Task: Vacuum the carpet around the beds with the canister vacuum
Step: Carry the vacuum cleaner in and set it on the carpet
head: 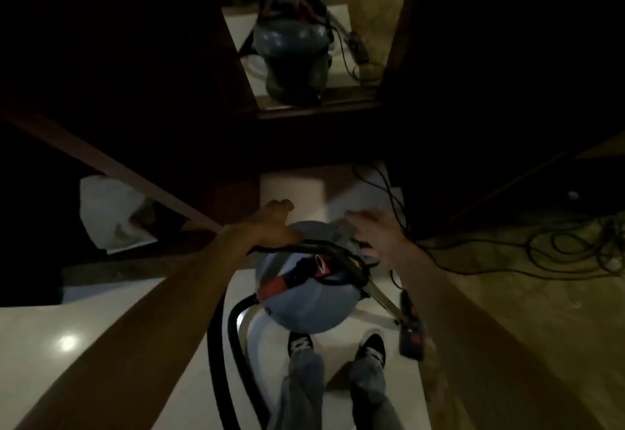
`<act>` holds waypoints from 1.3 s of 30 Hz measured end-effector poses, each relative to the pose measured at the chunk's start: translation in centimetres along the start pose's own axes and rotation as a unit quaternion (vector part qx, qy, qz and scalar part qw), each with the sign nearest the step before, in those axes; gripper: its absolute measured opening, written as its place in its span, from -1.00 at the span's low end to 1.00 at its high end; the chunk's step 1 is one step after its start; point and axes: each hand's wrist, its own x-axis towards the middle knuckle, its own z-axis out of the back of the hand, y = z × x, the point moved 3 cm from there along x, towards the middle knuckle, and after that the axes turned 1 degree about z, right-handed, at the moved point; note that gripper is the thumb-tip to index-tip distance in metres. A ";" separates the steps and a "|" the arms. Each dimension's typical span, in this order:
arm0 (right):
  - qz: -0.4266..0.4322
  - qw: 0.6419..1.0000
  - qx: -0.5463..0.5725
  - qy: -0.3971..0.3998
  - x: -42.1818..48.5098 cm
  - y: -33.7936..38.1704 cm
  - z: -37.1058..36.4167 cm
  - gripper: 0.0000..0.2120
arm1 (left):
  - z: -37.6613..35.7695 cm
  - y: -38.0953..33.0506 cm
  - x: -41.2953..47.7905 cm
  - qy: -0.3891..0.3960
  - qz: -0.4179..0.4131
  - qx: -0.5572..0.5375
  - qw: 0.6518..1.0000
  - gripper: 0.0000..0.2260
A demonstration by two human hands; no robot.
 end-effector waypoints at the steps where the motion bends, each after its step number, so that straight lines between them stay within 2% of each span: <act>1: -0.018 1.000 0.025 -0.006 0.8 -1.5 -0.7 -0.57 | -1.1 0.8 1.0 0.010 0.005 0.023 1.000 -0.21; 4: -0.072 0.995 0.066 -0.023 3.1 -6.0 -2.1 -0.68 | -3.4 3.4 3.8 0.000 0.020 0.082 0.996 -0.44; 6: -0.102 0.992 0.058 -0.047 4.6 -8.9 -3.5 -0.65 | -4.8 4.7 6.0 -0.010 0.018 0.122 0.992 -0.57; 8: -0.124 0.990 0.050 -0.043 5.9 -11.0 -5.1 -0.57 | -5.8 5.7 7.8 -0.009 0.019 0.155 0.988 -0.59; 10: -0.140 0.986 0.089 -0.020 6.9 -12.8 -6.9 -0.50 | -6.9 6.8 9.4 0.000 0.015 0.185 0.983 -0.57; 14: -0.160 0.970 0.181 -0.020 8.0 -14.2 -9.4 -0.58 | -8.6 7.8 11.5 0.017 0.011 0.246 0.969 -0.57; 17: -0.182 0.946 0.268 -0.024 8.1 -14.2 -10.8 -0.48 | -9.0 7.5 11.2 0.000 -0.004 0.281 0.960 -0.65; 20: -0.177 0.920 0.346 -0.043 7.8 -13.8 -11.8 -0.52 | -9.3 6.0 9.1 0.000 -0.041 0.234 0.971 -0.76; 24: -0.144 0.856 0.484 -0.109 7.3 -13.0 -11.8 -0.52 | -10.1 2.3 5.7 0.023 -0.144 0.150 0.978 -0.82; 27: -0.122 0.843 0.500 -0.156 6.2 -13.4 -8.8 -0.79 | -10.1 0.4 4.8 0.099 -0.176 0.036 0.979 -0.76; 29: -0.129 0.843 0.504 -0.137 5.3 -14.0 -6.4 -0.89 | -10.5 0.1 4.7 0.213 -0.146 -0.124 0.958 -0.64; 30: -0.133 0.841 0.510 -0.125 4.8 -14.3 -5.5 -0.94 | -10.8 0.4 5.1 0.261 -0.104 -0.222 0.934 -0.58; 31: -0.131 0.834 0.523 -0.120 4.2 -14.3 -4.5 -0.87 | -11.3 1.2 5.7 0.269 -0.065 -0.295 0.915 -0.55; 32: -0.129 0.829 0.532 -0.114 3.7 -14.2 -3.5 -0.81 | -11.9 2.1 6.6 0.242 -0.034 -0.337 0.909 -0.54; 34: -0.128 0.820 0.545 -0.119 2.3 -13.4 -2.2 -0.75 | -13.1 4.3 9.0 0.169 -0.011 -0.315 0.934 -0.57; 36: -0.114 0.815 0.555 -0.121 1.5 -13.2 -1.5 -0.74 | -14.4 6.8 10.5 0.112 0.009 -0.204 0.973 -0.70; 37: -0.105 0.823 0.547 -0.115 1.3 -13.2 -1.5 -0.75 | -15.0 7.8 10.9 0.096 0.028 -0.156 0.983 -0.73; 39: -0.096 0.833 0.530 -0.126 1.2 -14.4 -1.7 -0.83 | -15.9 9.3 11.0 0.095 0.064 -0.132 0.985 -0.80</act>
